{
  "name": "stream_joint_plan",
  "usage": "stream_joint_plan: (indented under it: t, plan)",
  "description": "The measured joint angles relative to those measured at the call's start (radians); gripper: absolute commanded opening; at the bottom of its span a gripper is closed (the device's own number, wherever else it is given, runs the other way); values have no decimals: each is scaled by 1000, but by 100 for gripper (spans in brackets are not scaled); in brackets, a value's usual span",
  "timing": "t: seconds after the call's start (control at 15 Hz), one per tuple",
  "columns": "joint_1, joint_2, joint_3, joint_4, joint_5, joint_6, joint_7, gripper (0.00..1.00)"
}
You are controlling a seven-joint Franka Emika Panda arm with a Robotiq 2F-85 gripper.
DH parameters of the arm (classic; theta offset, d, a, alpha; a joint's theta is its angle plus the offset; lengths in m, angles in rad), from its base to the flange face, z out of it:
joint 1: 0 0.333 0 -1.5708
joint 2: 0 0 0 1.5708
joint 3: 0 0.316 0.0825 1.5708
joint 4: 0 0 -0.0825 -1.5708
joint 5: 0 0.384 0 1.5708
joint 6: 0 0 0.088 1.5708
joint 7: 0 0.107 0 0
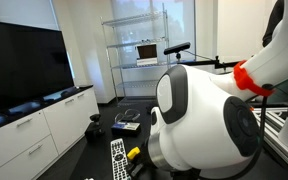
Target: Place the yellow block upright.
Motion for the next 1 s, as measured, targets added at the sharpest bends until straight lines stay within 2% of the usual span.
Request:
stream_joint_plan:
  t: [0.07,0.27,0.33,1.0]
  plan:
    - [7,5,-6,-2,0,9,4,45]
    - [6,12,6,-2,0,9,4,45]
    - [6,13,6,-2,0,9,4,20]
    - [8,15,12,-1,1,-8,10,20]
